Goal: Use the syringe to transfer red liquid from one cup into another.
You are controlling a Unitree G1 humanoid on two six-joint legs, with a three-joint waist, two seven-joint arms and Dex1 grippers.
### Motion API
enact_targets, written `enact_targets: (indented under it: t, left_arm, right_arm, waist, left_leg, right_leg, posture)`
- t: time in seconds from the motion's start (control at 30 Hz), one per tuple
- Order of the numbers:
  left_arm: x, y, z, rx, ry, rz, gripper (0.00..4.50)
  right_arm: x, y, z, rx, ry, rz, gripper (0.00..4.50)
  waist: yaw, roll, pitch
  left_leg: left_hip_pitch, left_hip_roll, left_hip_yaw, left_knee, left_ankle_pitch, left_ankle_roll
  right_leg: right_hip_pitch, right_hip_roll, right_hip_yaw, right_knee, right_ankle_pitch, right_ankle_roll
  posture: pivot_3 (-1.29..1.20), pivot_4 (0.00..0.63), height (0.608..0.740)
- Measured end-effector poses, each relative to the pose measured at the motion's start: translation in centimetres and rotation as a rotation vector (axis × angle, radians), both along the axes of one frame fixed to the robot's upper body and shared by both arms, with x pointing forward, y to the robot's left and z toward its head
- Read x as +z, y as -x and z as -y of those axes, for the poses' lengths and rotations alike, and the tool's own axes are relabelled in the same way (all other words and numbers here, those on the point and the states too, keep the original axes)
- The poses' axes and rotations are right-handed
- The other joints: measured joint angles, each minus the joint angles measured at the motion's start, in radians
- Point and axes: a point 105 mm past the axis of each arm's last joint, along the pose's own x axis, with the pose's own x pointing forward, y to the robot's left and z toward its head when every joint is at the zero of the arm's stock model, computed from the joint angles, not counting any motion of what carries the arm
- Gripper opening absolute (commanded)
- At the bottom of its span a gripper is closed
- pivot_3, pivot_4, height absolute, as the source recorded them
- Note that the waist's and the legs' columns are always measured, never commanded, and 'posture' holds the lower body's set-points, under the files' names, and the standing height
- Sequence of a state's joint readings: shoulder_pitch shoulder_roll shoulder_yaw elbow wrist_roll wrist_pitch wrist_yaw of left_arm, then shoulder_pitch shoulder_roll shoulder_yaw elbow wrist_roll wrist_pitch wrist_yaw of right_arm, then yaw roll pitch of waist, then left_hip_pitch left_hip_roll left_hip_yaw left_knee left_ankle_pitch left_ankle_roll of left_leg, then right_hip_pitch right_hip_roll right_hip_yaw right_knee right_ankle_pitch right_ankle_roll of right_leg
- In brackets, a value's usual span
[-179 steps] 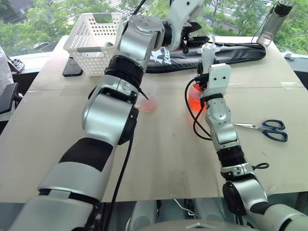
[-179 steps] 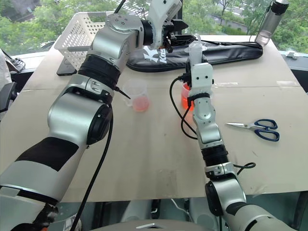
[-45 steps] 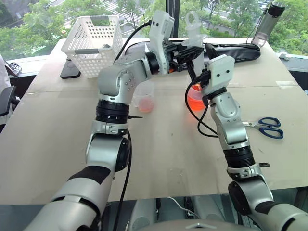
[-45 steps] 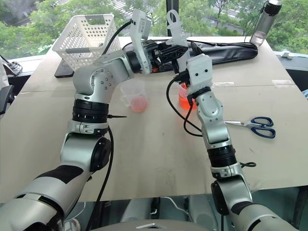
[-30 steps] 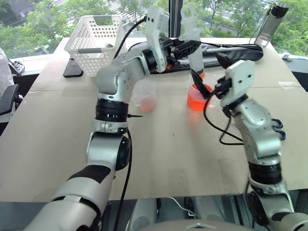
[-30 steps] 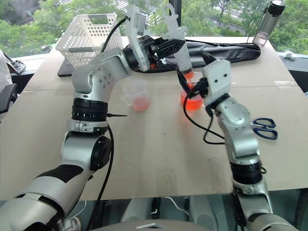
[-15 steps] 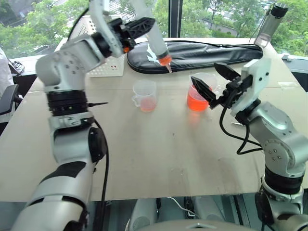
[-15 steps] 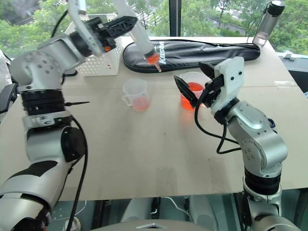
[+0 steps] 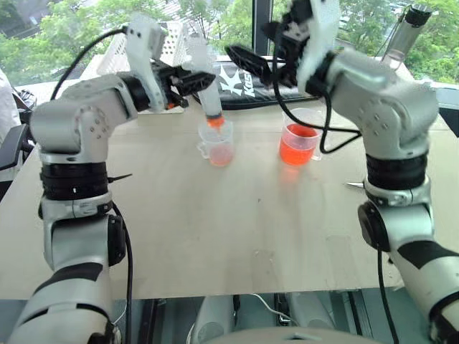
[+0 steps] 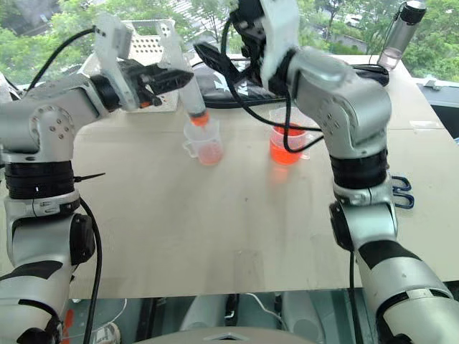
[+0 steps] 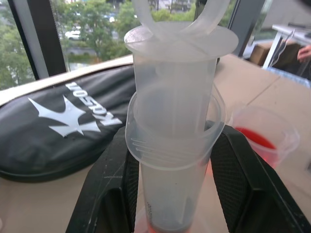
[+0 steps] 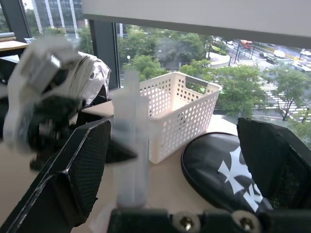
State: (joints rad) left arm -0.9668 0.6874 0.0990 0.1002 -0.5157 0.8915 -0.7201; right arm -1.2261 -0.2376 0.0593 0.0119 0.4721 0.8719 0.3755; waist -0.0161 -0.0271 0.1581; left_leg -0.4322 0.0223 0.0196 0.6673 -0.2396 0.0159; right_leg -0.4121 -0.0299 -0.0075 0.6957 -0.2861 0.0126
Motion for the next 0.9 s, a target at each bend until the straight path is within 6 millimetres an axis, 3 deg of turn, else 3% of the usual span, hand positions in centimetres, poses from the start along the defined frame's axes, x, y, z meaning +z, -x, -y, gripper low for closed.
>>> enact_targets:
  t: [0.17,0.3,0.33,0.43,0.53,0.7,0.83,0.9]
  left_arm:
    - [-0.5,0.0,0.5,-0.014,-0.045,0.022,1.53]
    - [-0.7,-0.1,0.5,-0.010,-0.058,0.032,1.53]
    - [-0.7,-0.1,0.6,-0.013,-0.060,0.037,1.53]
    - [-0.7,0.0,1.1,-0.023,-0.079,0.048,1.53]
    - [-0.8,0.1,1.2,-0.027,-0.090,0.051,1.53]
    - [-0.7,0.3,1.4,-0.033,-0.098,0.059,1.53]
    - [-0.9,0.3,1.3,-0.031,-0.100,0.054,1.53]
    - [-0.9,0.3,1.3,-0.029,-0.100,0.054,1.53]
  right_arm:
    - [1.1,-1.0,-1.7,0.022,0.081,0.059,4.50]
    - [2.2,-0.8,-3.0,0.067,0.119,0.103,3.35]
    - [2.2,-0.7,-3.4,0.084,0.129,0.105,3.35]
    - [1.6,-0.6,-4.2,0.111,0.151,0.095,3.35]
    - [0.6,-1.1,-4.6,0.123,0.160,0.046,2.60]
    - [-1.1,-2.4,-4.8,0.107,0.175,-0.031,2.60]
    - [-1.3,-2.8,-4.7,0.105,0.160,-0.040,1.43]
    - [-1.4,-2.6,-4.9,0.122,0.160,-0.044,0.38]
  waist:
    - [-0.001,0.000,0.000]
    - [0.000,0.000,0.000]
    - [0.000,0.000,0.000]
    - [0.000,0.000,0.000]
    - [0.000,0.000,0.000]
    - [0.000,0.000,0.000]
    - [-0.001,0.000,0.000]
    - [-0.002,0.000,0.000]
  left_leg:
    - [0.000,0.000,0.001,0.000,0.000,0.000]
    - [0.000,0.000,0.000,-0.001,0.000,0.000]
    - [0.000,0.000,0.000,0.000,0.000,0.001]
    - [0.000,0.000,0.000,0.000,0.000,0.001]
    - [0.000,0.000,0.000,0.000,0.000,0.001]
    - [0.000,0.000,0.000,0.000,0.000,0.001]
    - [0.000,0.000,0.000,-0.001,0.000,0.001]
    - [0.000,0.000,0.000,-0.001,0.000,0.001]
  right_leg:
    - [0.000,0.000,0.000,0.000,0.000,0.000]
    - [0.000,0.000,0.000,0.000,0.000,0.000]
    - [0.000,0.000,0.000,0.000,0.000,0.000]
    - [0.000,-0.001,0.000,0.000,0.000,0.000]
    - [0.000,-0.001,0.000,0.000,0.000,0.000]
    - [0.000,-0.001,0.000,0.000,0.000,0.000]
    - [0.000,-0.001,0.000,0.000,0.000,0.000]
    - [0.000,-0.001,0.000,0.000,0.000,0.000]
  posture:
    - [0.00,0.150,0.724]
    - [0.00,0.150,0.724]
    - [0.00,0.150,0.724]
    - [0.00,0.150,0.724]
    - [0.00,0.150,0.724]
    - [0.00,0.150,0.724]
    - [0.00,0.150,0.724]
    - [0.00,0.150,0.724]
